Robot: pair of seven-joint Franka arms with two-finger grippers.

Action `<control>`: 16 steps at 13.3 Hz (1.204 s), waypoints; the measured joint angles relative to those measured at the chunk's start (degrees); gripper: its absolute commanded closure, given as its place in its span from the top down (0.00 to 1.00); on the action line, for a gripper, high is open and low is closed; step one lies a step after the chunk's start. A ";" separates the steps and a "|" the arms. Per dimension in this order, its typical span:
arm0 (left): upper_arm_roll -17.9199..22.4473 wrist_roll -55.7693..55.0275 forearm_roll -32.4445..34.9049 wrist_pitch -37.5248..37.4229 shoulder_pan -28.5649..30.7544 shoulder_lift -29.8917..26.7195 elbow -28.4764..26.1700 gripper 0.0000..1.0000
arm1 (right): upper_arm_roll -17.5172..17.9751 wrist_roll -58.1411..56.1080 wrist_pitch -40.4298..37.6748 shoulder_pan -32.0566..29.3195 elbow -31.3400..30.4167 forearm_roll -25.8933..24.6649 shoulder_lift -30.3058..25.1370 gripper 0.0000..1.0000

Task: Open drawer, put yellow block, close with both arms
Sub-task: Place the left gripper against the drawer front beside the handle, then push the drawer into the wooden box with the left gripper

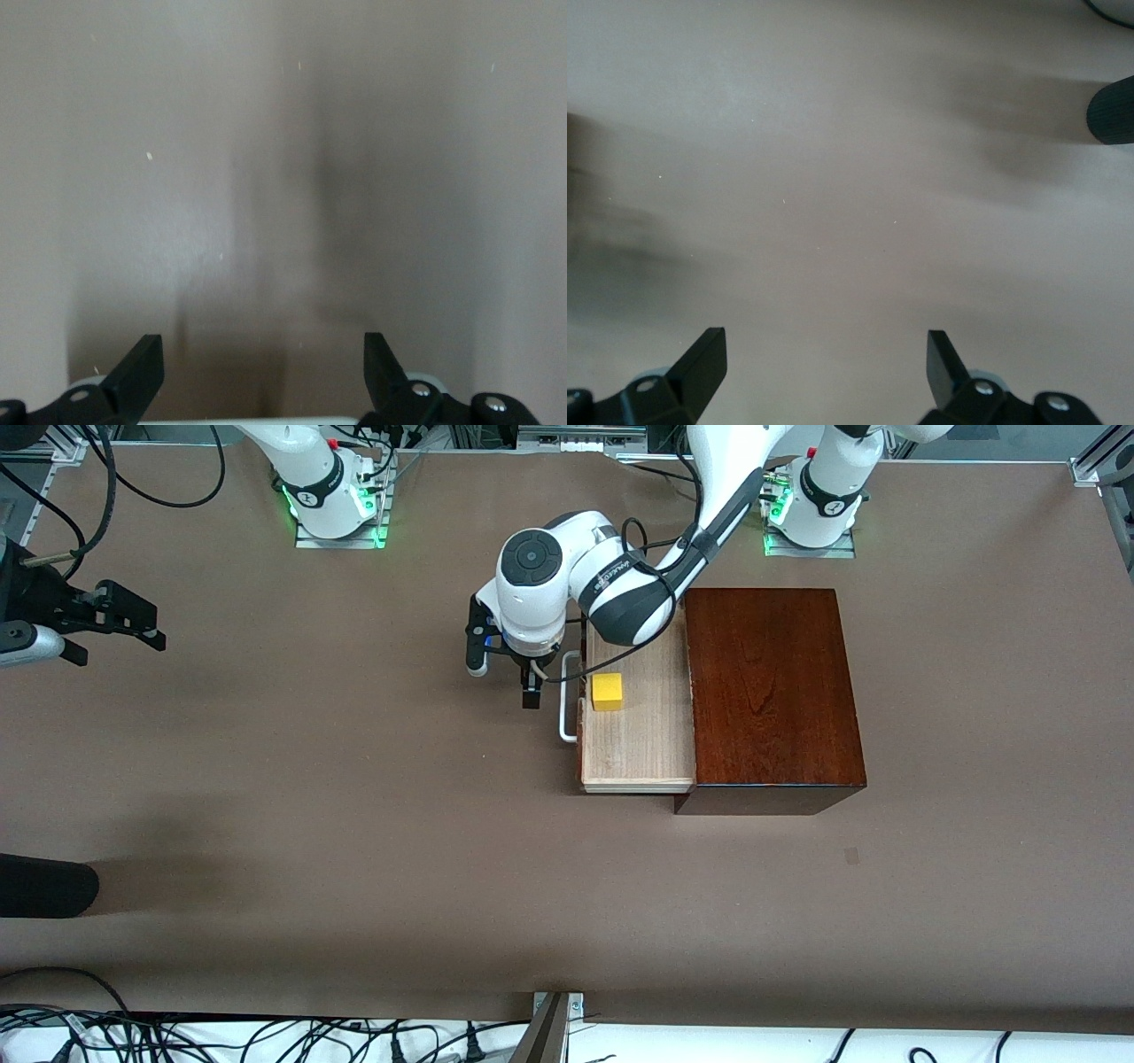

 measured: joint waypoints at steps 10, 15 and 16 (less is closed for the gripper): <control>0.86 0.92 9.17 -16.92 1.21 -0.34 1.68 1.00 | 1.71 1.32 -0.24 0.58 0.50 -0.02 0.13 1.00; 1.50 1.38 11.51 -24.28 5.46 -2.09 1.63 1.00 | 1.76 1.32 -0.21 1.21 0.51 -0.11 0.18 1.00; 1.48 1.74 11.52 -25.15 6.63 -2.48 1.56 1.00 | 1.76 1.32 -0.21 1.27 0.51 -0.26 0.20 1.00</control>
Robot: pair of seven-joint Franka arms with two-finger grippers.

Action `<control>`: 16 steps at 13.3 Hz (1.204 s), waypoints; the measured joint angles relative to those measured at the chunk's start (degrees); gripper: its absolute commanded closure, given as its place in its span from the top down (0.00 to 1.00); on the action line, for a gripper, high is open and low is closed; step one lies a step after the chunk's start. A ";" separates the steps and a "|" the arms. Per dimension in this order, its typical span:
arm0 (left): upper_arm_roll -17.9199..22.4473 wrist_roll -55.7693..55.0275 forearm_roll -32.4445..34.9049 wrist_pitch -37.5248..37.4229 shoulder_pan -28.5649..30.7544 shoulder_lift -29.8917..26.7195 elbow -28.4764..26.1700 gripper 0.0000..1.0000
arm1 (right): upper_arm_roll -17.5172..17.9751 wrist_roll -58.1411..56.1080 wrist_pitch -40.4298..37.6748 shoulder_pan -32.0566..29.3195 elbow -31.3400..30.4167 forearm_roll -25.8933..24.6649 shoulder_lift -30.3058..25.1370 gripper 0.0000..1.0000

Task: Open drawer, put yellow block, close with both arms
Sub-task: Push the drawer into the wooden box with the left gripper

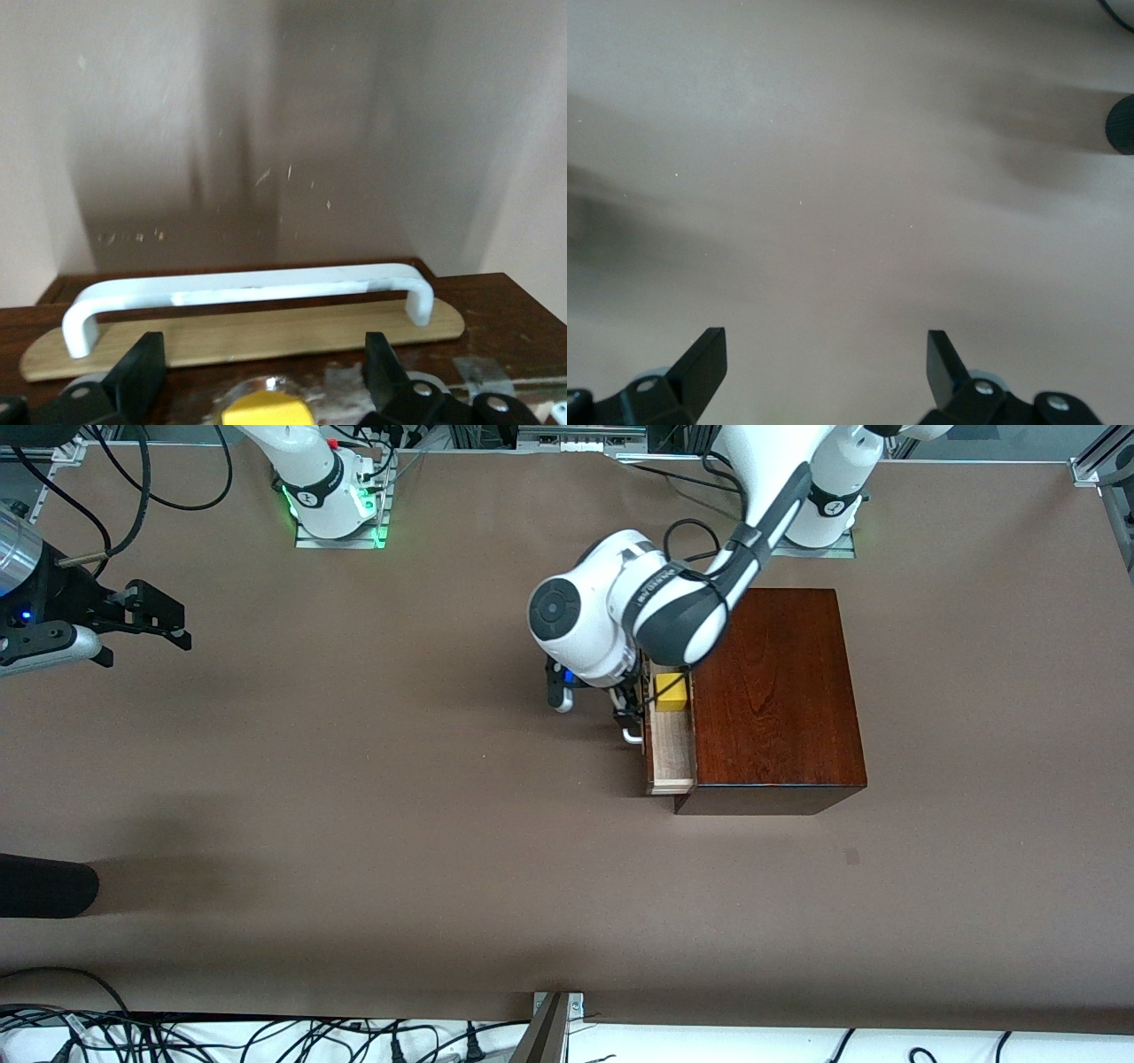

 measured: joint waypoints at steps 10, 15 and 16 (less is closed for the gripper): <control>0.01 2.76 0.00 -3.45 3.94 -0.39 -0.33 1.00 | 0.04 -1.16 0.11 0.50 0.05 -0.97 0.34 1.00; -0.11 2.76 0.01 -3.09 4.01 -1.51 1.96 1.00 | -0.01 -1.42 0.18 0.50 0.07 -1.27 1.01 1.00; -0.19 2.75 -0.16 -3.10 4.00 -2.43 3.64 1.00 | -0.02 -1.43 0.22 0.50 0.08 -1.30 1.23 1.00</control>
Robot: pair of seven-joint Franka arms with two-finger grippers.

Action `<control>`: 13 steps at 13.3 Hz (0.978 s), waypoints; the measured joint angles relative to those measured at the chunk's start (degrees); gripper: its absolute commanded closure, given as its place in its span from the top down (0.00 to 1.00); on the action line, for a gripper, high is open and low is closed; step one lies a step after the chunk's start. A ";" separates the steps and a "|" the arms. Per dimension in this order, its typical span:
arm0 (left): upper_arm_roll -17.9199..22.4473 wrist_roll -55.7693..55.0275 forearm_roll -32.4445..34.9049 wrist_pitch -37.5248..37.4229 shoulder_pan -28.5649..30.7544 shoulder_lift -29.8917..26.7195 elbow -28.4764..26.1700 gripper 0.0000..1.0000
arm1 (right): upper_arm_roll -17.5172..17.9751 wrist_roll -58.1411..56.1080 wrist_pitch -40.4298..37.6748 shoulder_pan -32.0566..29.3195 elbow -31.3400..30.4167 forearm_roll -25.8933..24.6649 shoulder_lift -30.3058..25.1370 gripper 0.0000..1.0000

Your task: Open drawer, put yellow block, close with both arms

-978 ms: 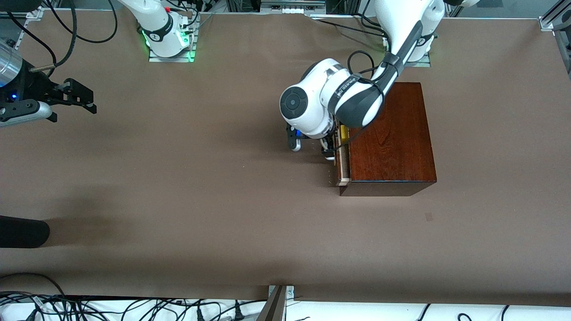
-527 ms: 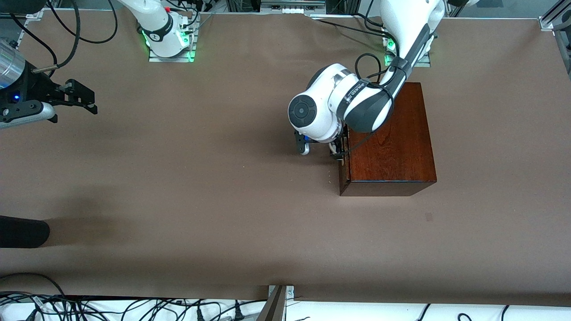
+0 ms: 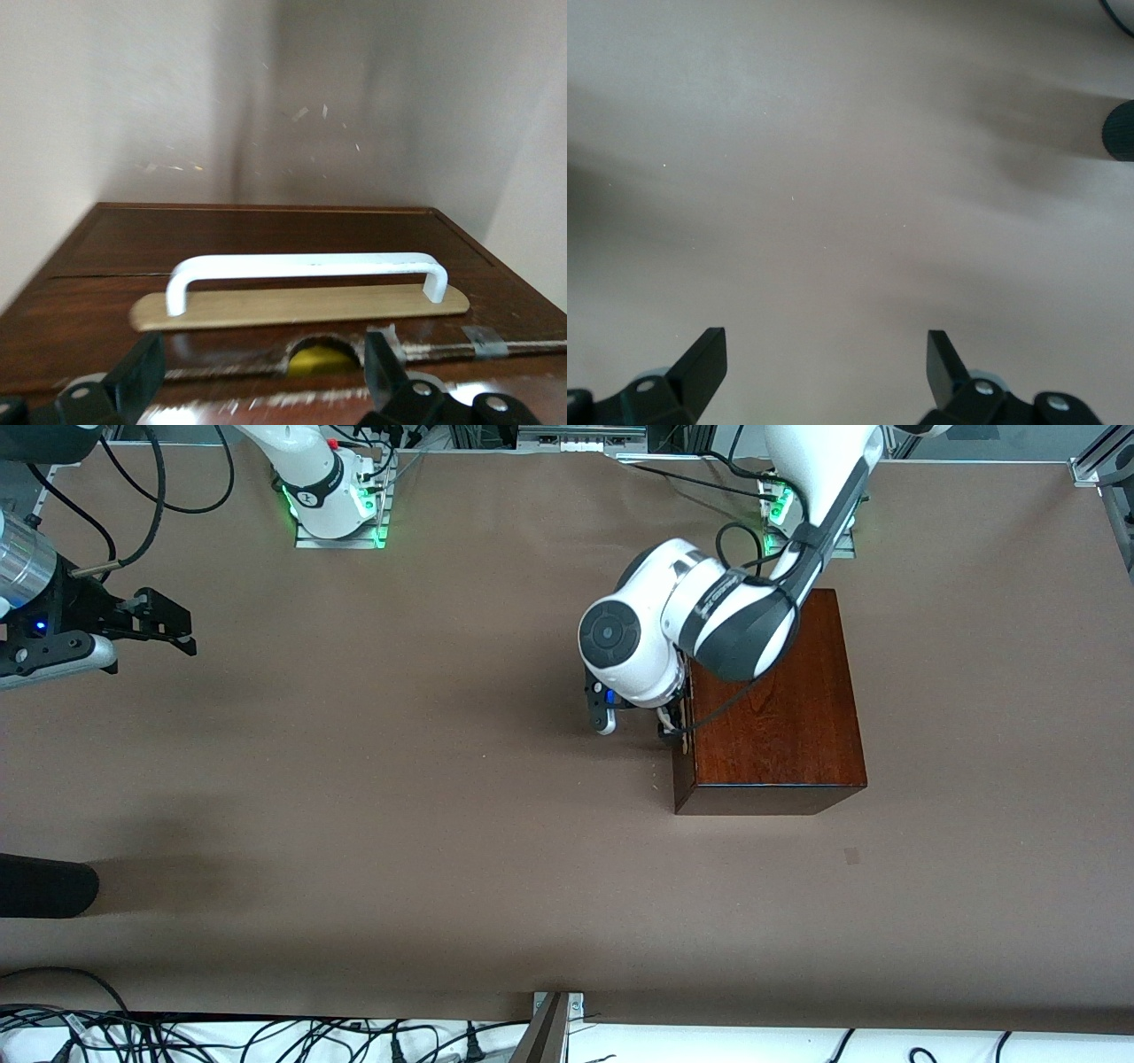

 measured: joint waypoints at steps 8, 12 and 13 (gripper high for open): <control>0.97 -0.03 -0.28 -2.19 11.79 -9.38 4.60 1.00 | 0.00 -0.01 0.40 0.02 0.08 -0.70 0.27 1.00; 1.08 -0.13 -1.26 -2.92 18.21 -10.50 5.16 1.00 | 0.01 0.03 0.39 0.03 0.08 -0.73 0.32 1.00; 1.18 -0.42 -1.40 -3.05 18.73 -10.92 6.06 1.00 | 0.01 0.38 0.39 0.03 0.09 -0.72 0.34 1.00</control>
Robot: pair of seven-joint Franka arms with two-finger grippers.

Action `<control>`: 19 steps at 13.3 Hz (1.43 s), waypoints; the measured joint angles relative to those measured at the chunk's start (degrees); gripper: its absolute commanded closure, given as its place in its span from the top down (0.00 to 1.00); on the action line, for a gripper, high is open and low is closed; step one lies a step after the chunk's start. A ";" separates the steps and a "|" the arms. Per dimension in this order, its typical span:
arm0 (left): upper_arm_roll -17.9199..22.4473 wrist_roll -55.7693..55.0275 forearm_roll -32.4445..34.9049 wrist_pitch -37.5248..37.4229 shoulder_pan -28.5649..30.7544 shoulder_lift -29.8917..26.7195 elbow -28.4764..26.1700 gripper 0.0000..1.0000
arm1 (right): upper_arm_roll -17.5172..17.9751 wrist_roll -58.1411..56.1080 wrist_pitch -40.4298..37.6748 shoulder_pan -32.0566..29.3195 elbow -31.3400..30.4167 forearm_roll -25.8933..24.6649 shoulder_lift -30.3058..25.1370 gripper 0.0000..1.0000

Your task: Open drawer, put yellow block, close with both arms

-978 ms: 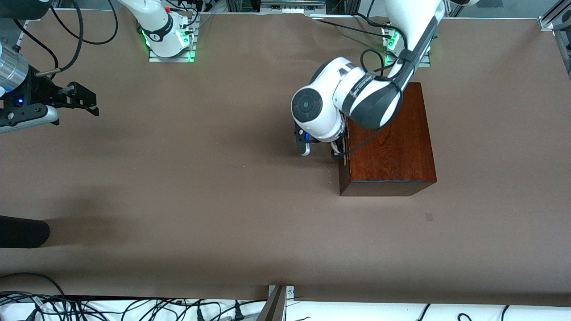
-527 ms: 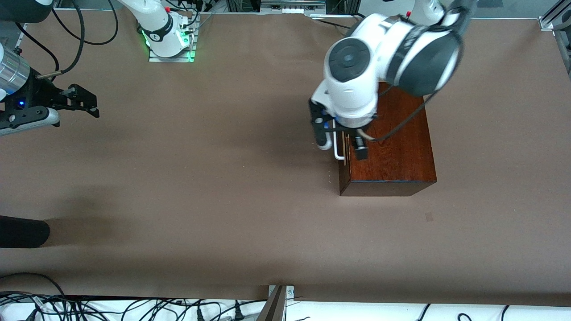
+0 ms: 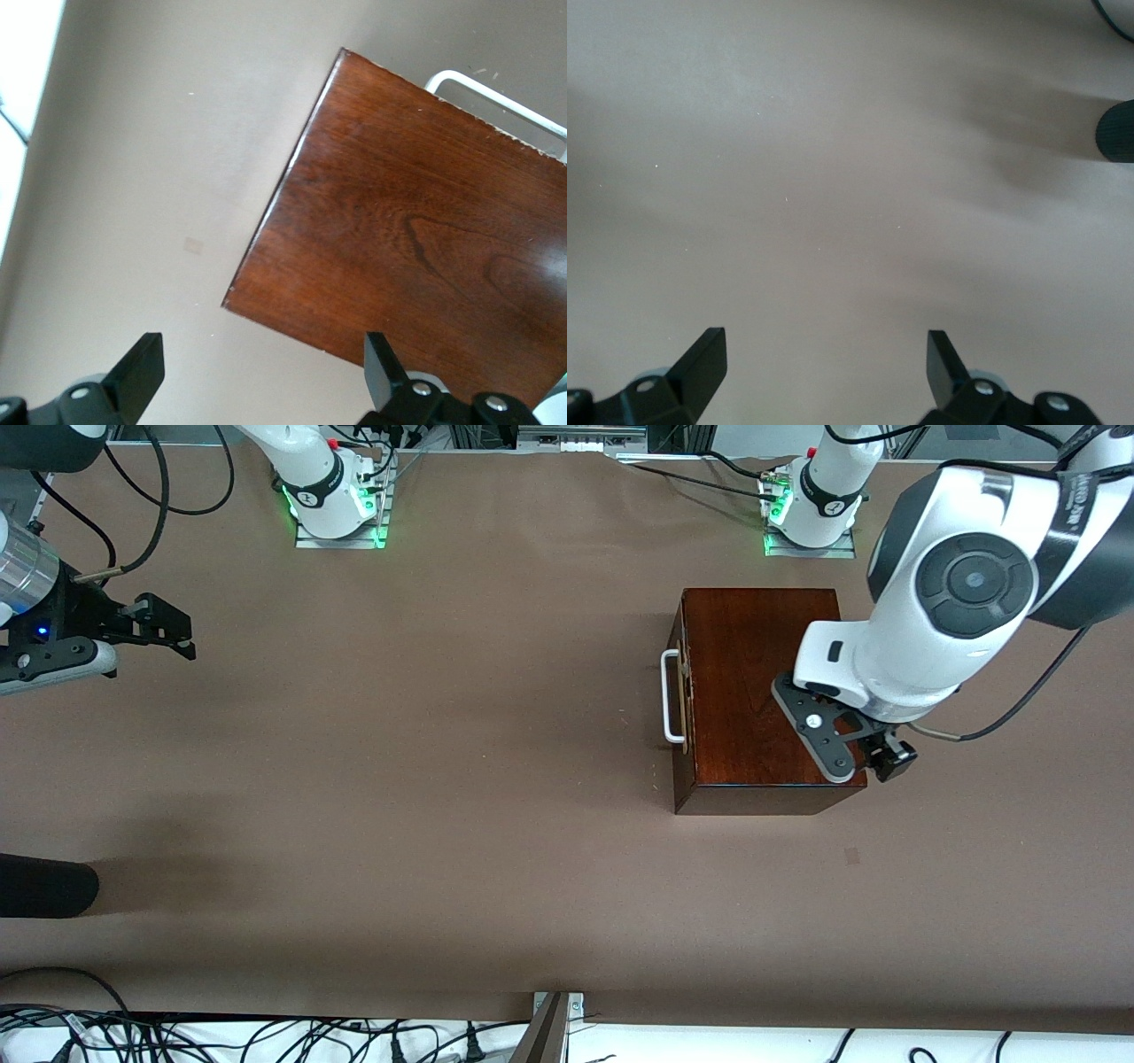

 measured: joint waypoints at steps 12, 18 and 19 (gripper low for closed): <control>6.41 -35.32 -9.29 3.81 5.83 -22.54 -23.79 1.00 | 0.02 1.86 0.02 0.75 0.06 0.00 0.06 1.00; 6.96 -41.93 -9.55 5.73 7.42 -23.95 -25.64 1.00 | 0.02 1.86 0.02 0.77 0.06 0.00 0.06 1.00; 6.95 -42.13 -9.55 5.74 7.42 -24.10 -25.84 1.00 | 0.02 1.86 0.02 0.77 0.06 0.00 0.06 1.00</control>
